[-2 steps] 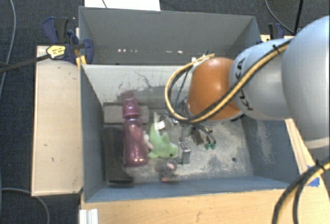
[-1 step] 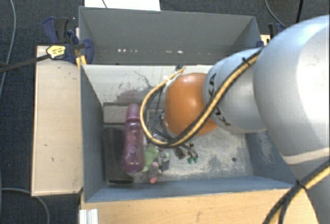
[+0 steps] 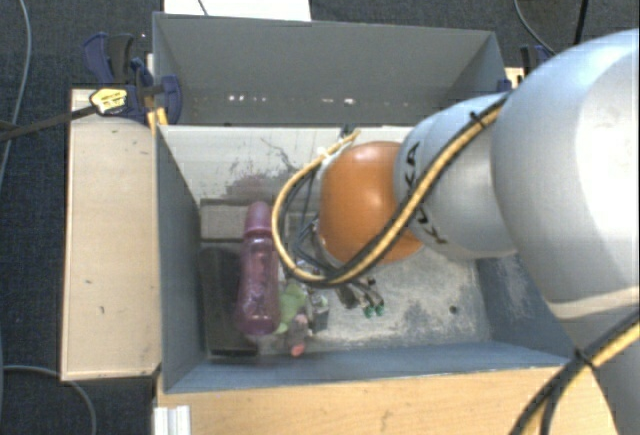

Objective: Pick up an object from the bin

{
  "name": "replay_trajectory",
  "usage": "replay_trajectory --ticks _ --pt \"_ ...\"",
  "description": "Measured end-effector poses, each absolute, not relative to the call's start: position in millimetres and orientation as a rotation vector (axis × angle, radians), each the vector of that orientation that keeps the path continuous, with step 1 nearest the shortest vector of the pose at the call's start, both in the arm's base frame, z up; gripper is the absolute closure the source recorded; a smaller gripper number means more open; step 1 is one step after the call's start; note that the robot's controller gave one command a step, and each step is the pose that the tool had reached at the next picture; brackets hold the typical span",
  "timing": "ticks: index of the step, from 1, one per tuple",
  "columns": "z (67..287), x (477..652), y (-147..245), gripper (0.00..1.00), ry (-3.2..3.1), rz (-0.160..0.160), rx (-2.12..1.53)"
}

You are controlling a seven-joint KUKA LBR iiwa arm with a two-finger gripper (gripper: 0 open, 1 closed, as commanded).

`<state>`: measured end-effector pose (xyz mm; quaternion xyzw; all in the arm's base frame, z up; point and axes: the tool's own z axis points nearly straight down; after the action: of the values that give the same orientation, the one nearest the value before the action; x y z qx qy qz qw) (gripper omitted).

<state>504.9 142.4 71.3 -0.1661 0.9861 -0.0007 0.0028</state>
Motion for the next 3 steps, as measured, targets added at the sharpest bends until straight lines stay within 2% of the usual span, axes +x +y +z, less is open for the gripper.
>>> replay_trajectory --ticks 1,2,3 --pt "141.0 507.0 146.8 1.00 3.107 -0.002 -0.420" --pt "141.0 507.0 146.8 1.00 3.107 -0.002 -0.422" --pt "287.6 510.2 135.2 1.00 3.104 -0.001 -0.404"
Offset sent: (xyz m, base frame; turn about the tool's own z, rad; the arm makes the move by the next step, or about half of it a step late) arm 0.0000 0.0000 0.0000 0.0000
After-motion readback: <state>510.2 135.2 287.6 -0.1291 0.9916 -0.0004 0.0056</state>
